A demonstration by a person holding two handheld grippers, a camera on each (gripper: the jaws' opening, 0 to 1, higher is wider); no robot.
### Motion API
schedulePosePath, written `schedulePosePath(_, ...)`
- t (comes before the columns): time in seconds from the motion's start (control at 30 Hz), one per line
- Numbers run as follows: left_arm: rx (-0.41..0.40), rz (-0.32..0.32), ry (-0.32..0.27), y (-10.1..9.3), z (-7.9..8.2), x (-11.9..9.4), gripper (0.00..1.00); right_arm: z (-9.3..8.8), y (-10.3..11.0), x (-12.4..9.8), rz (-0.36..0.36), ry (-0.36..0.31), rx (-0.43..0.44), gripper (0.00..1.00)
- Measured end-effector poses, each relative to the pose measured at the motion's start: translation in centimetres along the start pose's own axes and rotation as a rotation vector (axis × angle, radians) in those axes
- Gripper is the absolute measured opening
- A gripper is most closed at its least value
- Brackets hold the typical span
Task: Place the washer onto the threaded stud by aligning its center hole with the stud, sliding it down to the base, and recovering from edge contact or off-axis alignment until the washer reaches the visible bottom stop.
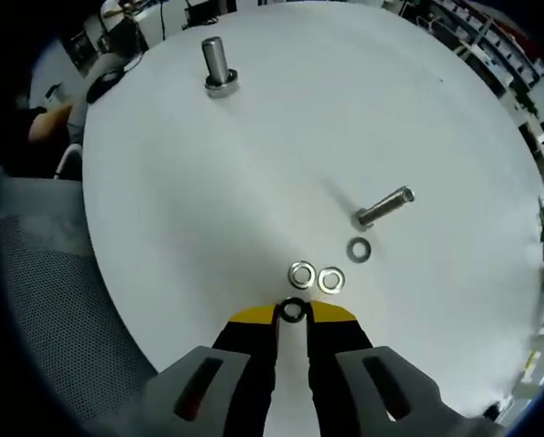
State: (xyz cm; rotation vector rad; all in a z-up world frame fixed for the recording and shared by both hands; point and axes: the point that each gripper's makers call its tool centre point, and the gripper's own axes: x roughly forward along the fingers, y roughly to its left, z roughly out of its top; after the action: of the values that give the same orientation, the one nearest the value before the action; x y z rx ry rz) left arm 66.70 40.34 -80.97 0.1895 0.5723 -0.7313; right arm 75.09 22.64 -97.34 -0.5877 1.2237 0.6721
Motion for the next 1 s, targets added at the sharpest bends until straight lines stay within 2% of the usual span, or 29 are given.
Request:
schedulePosePath(0.27, -0.005, -0.003, -0.015, 0.0, 0.3, -0.1, 0.21, 0.2, -0.1, -1.2, 0.0, -0.019, 0.03, 0.13)
schedulePosePath(0.67, -0.007, -0.011, -0.036, -0.1, 0.6, -0.3, 0.21, 2.9, -2.6, -5.0, -0.053, -0.105, 0.068, 0.13)
schedulePosePath(1.0, -0.001, -0.03, -0.042, -0.4, 0.8, -0.2, 0.19, 4.0, -3.0, -7.2, -0.086, -0.136, 0.046, 0.13)
